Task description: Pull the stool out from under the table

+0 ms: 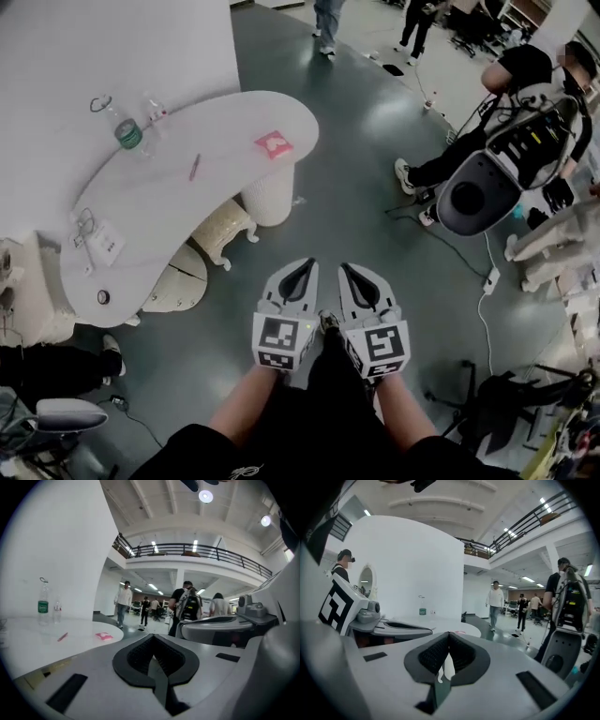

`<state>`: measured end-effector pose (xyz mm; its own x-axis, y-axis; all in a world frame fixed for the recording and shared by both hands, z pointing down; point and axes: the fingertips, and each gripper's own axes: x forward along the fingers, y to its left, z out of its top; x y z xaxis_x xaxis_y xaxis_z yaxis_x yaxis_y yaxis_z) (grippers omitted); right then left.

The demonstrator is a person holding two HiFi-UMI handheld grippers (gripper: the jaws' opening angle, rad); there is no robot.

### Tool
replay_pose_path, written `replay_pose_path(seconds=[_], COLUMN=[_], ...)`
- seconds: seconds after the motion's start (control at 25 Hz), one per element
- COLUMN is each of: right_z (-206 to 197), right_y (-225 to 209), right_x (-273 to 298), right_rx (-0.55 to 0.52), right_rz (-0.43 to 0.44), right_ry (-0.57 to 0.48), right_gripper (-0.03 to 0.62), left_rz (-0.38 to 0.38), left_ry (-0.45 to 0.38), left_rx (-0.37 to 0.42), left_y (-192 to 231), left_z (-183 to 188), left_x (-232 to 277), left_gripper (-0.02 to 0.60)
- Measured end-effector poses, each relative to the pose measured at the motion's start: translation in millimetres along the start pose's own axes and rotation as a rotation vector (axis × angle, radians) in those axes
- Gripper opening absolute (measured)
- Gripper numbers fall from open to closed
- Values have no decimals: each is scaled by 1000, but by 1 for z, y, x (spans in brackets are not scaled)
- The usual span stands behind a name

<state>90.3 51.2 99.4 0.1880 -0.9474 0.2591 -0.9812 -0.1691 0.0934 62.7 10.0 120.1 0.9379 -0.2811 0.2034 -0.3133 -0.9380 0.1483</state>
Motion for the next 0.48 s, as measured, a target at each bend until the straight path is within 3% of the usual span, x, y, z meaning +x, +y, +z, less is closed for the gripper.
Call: replay_pose_path(seconds=[0.16, 0.28, 0.48], right_z=[11, 19, 6], right_y=[-11, -23, -24], right_x=[60, 91, 138], right_rx=[-34, -50, -132], right_rz=[201, 327, 526], right_ry=[-8, -13, -20], right_gripper=[6, 6, 6], left_rz=[203, 312, 519], left_ry=[-21, -47, -6], left_rx=[-53, -109, -156], left_y=[44, 59, 79], left_z=[9, 14, -15], left_x=[28, 47, 60], left_gripper=[6, 6, 6])
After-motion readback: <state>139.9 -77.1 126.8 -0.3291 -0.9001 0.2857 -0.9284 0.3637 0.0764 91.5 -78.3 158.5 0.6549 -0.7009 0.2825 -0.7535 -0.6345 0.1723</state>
